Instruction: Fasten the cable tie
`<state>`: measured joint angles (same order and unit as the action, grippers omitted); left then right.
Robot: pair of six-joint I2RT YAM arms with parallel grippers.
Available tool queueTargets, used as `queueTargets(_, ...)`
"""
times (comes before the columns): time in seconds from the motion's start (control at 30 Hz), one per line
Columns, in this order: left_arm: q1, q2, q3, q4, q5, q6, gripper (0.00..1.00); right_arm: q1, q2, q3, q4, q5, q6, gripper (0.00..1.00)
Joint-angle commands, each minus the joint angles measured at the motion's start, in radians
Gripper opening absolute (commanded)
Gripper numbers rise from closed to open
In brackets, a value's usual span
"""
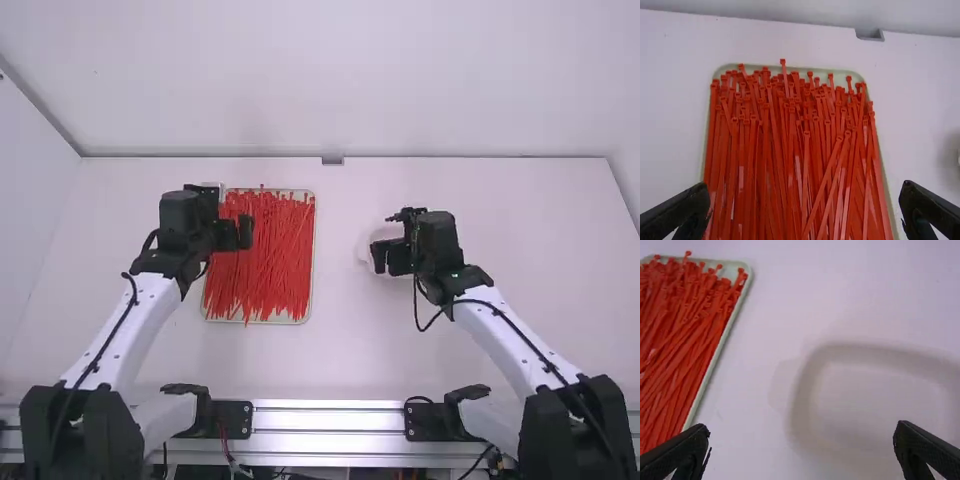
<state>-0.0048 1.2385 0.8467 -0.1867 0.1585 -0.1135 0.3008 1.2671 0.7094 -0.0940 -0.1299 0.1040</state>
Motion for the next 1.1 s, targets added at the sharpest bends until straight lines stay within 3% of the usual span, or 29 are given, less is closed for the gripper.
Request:
queueTargets(0.0, -0.002, 0.036, 0.048, 0.001, -0.002, 0.005, 0.99, 0.007, 0.001, 0.031, 0.005, -0.026, -0.018, 0.99)
queueTargets(0.57, -0.002, 0.41, 0.324, -0.069, -0.003, 0.013, 0.99, 0.007, 0.002, 0.031, 0.011, -0.002, -0.026, 0.99)
queueTargets(1.07, -0.003, 0.54, 0.39, -0.027, -0.097, -0.024, 0.99, 0.007, 0.002, 0.031, 0.021, 0.029, -0.024, 0.99)
